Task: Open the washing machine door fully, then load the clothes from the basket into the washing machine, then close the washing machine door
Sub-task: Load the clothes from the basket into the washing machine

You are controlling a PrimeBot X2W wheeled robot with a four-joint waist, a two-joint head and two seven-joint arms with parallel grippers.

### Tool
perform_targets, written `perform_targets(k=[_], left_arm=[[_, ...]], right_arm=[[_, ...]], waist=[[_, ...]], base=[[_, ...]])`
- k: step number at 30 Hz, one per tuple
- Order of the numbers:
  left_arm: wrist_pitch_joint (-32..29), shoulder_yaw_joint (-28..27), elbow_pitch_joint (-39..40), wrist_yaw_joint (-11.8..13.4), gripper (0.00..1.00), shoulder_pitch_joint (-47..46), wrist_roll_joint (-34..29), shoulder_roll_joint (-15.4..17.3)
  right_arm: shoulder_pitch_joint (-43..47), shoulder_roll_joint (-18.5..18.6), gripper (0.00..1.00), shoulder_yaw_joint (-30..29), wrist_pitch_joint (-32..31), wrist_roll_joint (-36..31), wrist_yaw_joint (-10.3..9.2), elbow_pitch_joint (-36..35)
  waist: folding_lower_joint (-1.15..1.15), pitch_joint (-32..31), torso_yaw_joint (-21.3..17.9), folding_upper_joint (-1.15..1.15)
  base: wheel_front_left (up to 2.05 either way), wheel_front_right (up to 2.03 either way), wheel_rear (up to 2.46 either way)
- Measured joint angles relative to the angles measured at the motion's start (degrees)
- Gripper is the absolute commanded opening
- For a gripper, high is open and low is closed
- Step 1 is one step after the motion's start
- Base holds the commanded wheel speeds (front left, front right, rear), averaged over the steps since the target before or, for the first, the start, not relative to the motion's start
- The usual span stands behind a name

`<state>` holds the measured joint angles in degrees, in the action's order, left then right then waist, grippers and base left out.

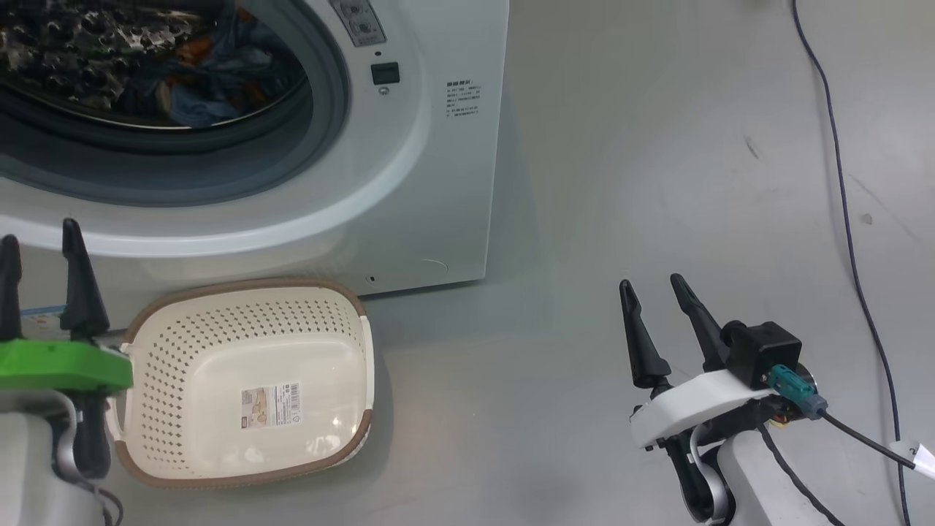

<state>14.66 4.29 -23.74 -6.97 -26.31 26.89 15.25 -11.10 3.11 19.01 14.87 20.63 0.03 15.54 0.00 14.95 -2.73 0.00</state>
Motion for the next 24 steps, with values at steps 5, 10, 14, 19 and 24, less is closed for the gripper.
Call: perform_targets(k=[5, 10, 14, 19, 24], left_arm=[[0.0, -2.3, 2.9, 0.1, 1.00, 8.3, -1.5, -2.0], [0.0, -3.8, 5.6, 0.6, 1.00, 14.2, -3.0, -3.7], [0.0, -5.2, 7.4, 1.1, 1.00, 18.1, -4.4, -5.3], [0.0, -6.2, 9.6, 1.1, 1.00, 22.2, -5.6, -6.6], [0.0, -8.0, 12.4, 1.2, 1.00, 25.3, -6.6, -7.7]], right_arm=[[2.0, 0.0, 1.00, -0.5, 0.0, -0.7, 0.53, 0.3], [3.2, -0.1, 1.00, -1.4, 0.0, -1.5, 0.59, 0.2], [4.6, -0.1, 1.00, -2.4, 0.0, -1.4, 0.78, 0.0], [6.2, -0.2, 1.00, -2.6, 0.0, -1.5, 1.46, 0.1], [6.5, -0.3, 1.00, -2.6, 0.0, -2.0, 1.98, 0.1]], waist=[[0.00, -3.5, -0.1, 0.00], [0.00, -6.0, -0.3, 0.00], [0.00, -7.9, -0.4, 0.00], [0.00, -9.9, -0.3, 0.00], [0.00, -11.1, -0.4, 0.00]], base=[[0.00, 0.00, 0.00], [0.00, 0.00, 0.00], [0.00, 0.00, 0.00], [0.00, 0.00, 0.00], [0.00, 0.00, 0.00]])
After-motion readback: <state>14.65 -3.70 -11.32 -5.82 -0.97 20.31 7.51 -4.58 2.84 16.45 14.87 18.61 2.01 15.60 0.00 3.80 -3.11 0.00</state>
